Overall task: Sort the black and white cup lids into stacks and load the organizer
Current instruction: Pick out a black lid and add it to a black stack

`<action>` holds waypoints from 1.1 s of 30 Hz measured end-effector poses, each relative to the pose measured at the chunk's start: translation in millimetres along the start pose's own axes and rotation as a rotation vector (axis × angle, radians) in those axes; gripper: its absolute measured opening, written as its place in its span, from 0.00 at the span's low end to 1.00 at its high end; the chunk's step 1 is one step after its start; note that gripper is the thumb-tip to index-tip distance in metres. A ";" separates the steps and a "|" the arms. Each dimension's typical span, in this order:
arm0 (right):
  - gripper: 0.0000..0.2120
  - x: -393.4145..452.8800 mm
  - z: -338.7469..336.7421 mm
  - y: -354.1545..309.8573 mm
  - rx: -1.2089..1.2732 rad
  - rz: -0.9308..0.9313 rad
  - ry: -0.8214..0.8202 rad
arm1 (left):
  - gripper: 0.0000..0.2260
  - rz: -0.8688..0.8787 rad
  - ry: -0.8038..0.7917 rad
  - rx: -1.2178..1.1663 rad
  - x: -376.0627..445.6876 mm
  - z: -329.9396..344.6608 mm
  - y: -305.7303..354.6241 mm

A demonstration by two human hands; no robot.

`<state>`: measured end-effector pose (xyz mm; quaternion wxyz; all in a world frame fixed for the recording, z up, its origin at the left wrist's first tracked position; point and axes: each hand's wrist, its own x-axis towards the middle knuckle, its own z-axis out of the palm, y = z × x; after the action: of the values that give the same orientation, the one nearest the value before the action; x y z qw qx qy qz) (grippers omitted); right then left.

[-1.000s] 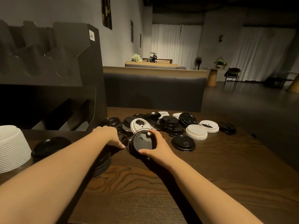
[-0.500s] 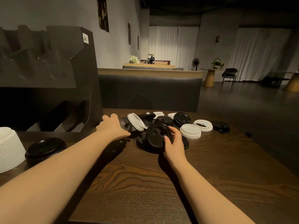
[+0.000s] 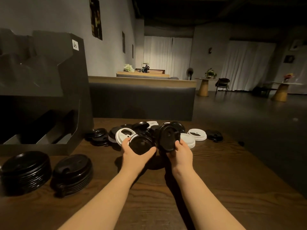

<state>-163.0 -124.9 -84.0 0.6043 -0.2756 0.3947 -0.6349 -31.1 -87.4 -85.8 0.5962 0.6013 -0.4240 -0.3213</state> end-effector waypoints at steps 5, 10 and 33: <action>0.14 -6.0 0.7 -4.9 -0.119 -0.078 -0.073 | 0.22 0.011 -0.015 -0.048 4.8 -7.2 -9.1; 0.15 -17.3 6.1 2.7 -0.440 -0.202 -0.157 | 0.17 -0.119 -0.062 -0.227 8.4 -14.4 -8.8; 0.17 -33.8 8.5 -5.1 -0.686 -0.375 -0.299 | 0.14 -0.348 -0.502 -0.646 7.8 -32.1 -6.0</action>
<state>-154.7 -93.3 -70.9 0.4019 -0.6173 0.4341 -0.5187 1.7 -80.5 -88.1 0.5693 0.3498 -0.3257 -0.6689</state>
